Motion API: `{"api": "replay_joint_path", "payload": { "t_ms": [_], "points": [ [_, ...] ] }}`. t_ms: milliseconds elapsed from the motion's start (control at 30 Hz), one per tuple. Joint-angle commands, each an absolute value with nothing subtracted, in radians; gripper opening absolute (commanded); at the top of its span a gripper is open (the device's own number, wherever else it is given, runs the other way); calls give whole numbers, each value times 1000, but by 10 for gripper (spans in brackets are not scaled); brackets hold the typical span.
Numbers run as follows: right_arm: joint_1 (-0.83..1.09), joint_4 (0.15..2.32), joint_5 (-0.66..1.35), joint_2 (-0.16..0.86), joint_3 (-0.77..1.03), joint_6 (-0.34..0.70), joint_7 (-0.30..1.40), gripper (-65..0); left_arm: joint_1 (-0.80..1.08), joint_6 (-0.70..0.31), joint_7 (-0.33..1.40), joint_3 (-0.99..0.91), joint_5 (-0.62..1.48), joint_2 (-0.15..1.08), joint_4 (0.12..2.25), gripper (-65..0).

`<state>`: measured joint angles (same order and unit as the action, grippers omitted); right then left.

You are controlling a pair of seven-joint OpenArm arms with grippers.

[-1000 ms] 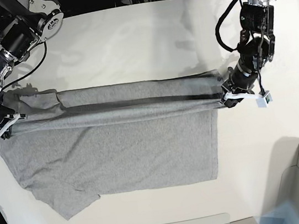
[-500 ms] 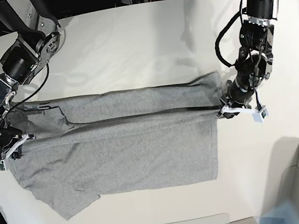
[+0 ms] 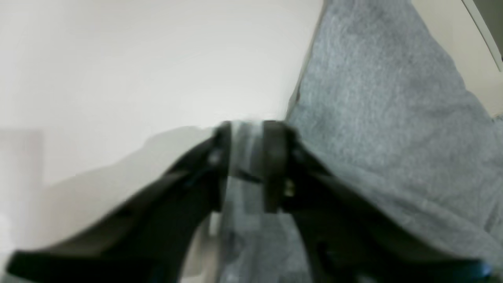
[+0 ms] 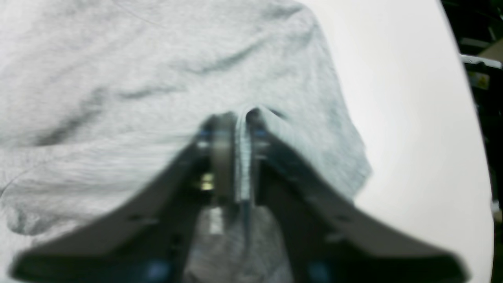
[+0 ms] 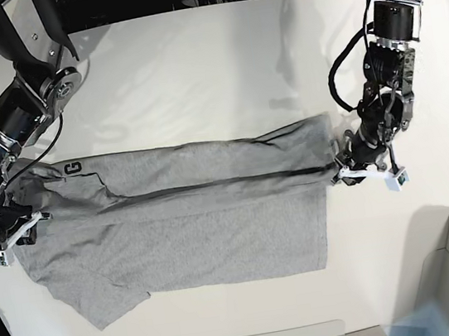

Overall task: Fold the T-shirt properly
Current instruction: 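Lift the shoulder edge with both grippers and fold it over toward the hem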

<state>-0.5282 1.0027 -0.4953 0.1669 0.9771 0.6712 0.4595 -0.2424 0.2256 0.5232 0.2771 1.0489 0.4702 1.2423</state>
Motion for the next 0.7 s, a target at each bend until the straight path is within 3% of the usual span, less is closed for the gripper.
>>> {"api": "replay_joint_path", "payload": {
  "t_ms": [0, 133, 200, 300, 400, 467, 667],
  "points": [
    [-561, 1026, -476, 186, 975, 651, 430, -471, -263, 222, 507, 271, 1055, 486, 1287, -410],
    [-550, 1052, -476, 189, 977, 677, 438, -389, -234, 222, 506, 266, 1055, 489, 1362, -429],
    [-545, 1112, -475, 185, 984, 698, 440, -391, -232, 217, 506, 269, 1055, 492, 1408, -448],
    [-492, 1214, -473, 150, 984, 698, 441, -450, -193, 216, 506, 271, 1055, 490, 1458, -504],
    [-433, 1300, -473, 114, 984, 698, 441, -578, -174, 219, 506, 302, 1050, 486, 1458, -632],
    [-406, 1305, -475, 108, 984, 698, 441, -650, -177, 222, 506, 354, 1007, 489, 1440, -650],
    [-380, 1185, -473, 136, 986, 698, 441, -642, -231, 222, 507, 478, 928, 476, 1317, -650]
  ]
}}
